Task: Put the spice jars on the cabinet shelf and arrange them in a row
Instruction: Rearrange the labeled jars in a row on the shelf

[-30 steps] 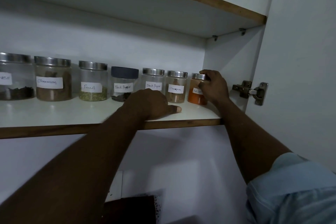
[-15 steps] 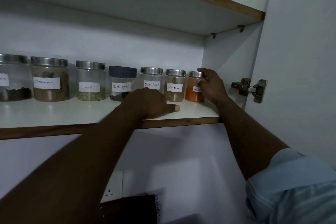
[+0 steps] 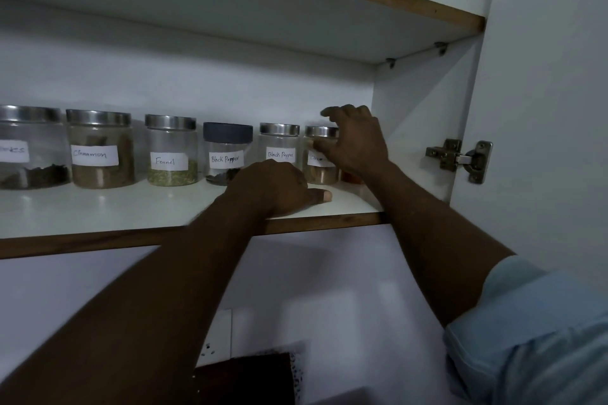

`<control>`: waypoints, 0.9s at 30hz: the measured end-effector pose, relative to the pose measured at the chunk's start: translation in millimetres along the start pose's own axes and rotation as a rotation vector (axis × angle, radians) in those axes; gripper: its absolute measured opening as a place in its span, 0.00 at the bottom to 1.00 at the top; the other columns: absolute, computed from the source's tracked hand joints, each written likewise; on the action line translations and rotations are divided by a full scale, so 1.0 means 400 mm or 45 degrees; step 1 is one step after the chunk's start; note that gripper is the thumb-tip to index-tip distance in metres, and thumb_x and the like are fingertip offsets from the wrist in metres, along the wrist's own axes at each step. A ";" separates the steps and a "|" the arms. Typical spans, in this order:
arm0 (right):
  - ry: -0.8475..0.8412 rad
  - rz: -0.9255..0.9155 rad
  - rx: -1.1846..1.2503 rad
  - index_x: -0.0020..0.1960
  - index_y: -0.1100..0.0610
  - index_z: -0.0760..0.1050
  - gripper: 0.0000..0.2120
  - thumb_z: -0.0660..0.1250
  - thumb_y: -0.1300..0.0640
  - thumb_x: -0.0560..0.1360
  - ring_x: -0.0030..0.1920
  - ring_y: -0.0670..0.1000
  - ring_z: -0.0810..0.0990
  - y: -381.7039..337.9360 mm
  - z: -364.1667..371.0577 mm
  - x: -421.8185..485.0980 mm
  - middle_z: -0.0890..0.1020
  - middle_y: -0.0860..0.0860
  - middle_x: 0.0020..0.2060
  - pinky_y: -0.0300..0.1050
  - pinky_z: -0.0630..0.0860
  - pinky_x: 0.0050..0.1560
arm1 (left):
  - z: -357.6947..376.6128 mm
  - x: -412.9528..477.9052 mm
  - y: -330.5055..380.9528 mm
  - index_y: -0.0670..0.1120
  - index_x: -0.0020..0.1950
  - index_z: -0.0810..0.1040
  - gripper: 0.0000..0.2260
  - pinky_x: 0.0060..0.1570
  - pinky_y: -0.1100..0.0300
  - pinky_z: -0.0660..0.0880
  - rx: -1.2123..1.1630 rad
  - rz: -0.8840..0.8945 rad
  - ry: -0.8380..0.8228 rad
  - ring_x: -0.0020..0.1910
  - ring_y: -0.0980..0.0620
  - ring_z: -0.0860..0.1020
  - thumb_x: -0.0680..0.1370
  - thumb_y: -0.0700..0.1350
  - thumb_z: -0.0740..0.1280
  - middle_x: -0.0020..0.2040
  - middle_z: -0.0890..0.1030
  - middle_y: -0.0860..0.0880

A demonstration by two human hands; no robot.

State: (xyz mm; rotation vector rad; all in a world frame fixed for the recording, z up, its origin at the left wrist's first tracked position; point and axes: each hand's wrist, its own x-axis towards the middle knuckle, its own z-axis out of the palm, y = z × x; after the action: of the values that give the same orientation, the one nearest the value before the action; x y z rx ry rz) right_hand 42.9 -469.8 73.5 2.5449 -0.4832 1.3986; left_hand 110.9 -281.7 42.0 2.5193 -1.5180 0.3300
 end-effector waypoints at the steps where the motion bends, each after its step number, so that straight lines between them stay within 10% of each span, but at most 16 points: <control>1: -0.031 -0.023 -0.036 0.68 0.51 0.76 0.28 0.70 0.38 0.72 0.65 0.58 0.74 -0.014 0.006 0.005 0.80 0.53 0.64 0.55 0.71 0.63 | 0.002 0.001 -0.002 0.55 0.62 0.82 0.37 0.61 0.51 0.74 -0.003 0.002 0.014 0.63 0.48 0.76 0.71 0.79 0.53 0.66 0.80 0.51; 19: -0.080 0.072 0.236 0.69 0.49 0.77 0.23 0.70 0.50 0.75 0.67 0.55 0.76 -0.002 0.006 -0.018 0.81 0.49 0.65 0.58 0.69 0.69 | 0.003 0.000 -0.007 0.55 0.58 0.83 0.35 0.61 0.49 0.75 -0.032 0.012 0.049 0.60 0.49 0.77 0.71 0.79 0.54 0.61 0.82 0.53; 24: 0.348 0.253 0.209 0.64 0.51 0.78 0.15 0.63 0.50 0.79 0.63 0.55 0.76 0.037 -0.031 -0.003 0.81 0.50 0.62 0.53 0.72 0.62 | 0.003 -0.003 -0.007 0.55 0.58 0.83 0.35 0.59 0.49 0.75 -0.049 0.018 0.051 0.58 0.50 0.78 0.71 0.78 0.55 0.59 0.82 0.52; 27: -0.040 0.317 0.069 0.64 0.52 0.79 0.18 0.67 0.51 0.75 0.63 0.58 0.76 0.086 -0.046 0.000 0.81 0.53 0.60 0.57 0.76 0.60 | 0.004 0.000 -0.008 0.54 0.58 0.83 0.35 0.59 0.49 0.76 -0.064 0.016 0.053 0.56 0.50 0.78 0.71 0.78 0.55 0.58 0.83 0.52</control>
State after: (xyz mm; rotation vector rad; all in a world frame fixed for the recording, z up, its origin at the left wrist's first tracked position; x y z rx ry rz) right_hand 15.5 -495.6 83.8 2.6257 -0.8017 1.4710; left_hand 113.6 -280.6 40.3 2.4501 -1.5086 0.3395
